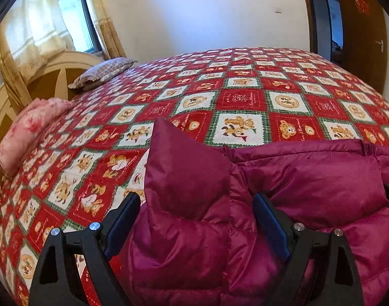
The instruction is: Fold large clothes
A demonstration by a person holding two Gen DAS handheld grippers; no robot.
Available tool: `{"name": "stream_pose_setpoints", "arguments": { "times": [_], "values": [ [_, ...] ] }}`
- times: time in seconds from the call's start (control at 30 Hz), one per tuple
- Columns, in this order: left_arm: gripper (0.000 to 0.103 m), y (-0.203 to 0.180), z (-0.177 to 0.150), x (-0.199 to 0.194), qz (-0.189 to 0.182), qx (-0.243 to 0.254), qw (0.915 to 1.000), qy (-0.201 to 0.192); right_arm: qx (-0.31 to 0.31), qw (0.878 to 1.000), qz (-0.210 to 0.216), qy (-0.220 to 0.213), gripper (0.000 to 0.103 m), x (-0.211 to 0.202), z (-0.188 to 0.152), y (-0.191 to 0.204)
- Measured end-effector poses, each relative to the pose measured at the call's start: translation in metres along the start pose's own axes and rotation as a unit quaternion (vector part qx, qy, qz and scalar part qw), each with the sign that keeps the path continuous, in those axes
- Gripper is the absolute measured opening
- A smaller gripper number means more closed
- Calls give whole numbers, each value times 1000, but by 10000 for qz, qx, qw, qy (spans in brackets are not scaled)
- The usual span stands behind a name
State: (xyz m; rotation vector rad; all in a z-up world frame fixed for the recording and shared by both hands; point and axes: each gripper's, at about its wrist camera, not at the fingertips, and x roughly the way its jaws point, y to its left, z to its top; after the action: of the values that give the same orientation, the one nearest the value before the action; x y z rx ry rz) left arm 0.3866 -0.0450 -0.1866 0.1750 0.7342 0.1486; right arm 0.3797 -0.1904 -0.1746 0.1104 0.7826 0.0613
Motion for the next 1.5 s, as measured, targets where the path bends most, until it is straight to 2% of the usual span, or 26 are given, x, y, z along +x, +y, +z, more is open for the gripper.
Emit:
{"name": "stream_pose_setpoints", "arguments": {
  "times": [0.17,0.47,1.5],
  "values": [
    [91,-10,1,6,134,238,9996,39,97,9999,29,112,72,6,-1,-4],
    [92,-7,1,18,-11,147,9995,283,50,9995,-138,269,72,16,-1,-1],
    [94,-11,-1,21,161,266,9990,328,-168,9978,-417,494,77,27,-3,7]
  ]
}}
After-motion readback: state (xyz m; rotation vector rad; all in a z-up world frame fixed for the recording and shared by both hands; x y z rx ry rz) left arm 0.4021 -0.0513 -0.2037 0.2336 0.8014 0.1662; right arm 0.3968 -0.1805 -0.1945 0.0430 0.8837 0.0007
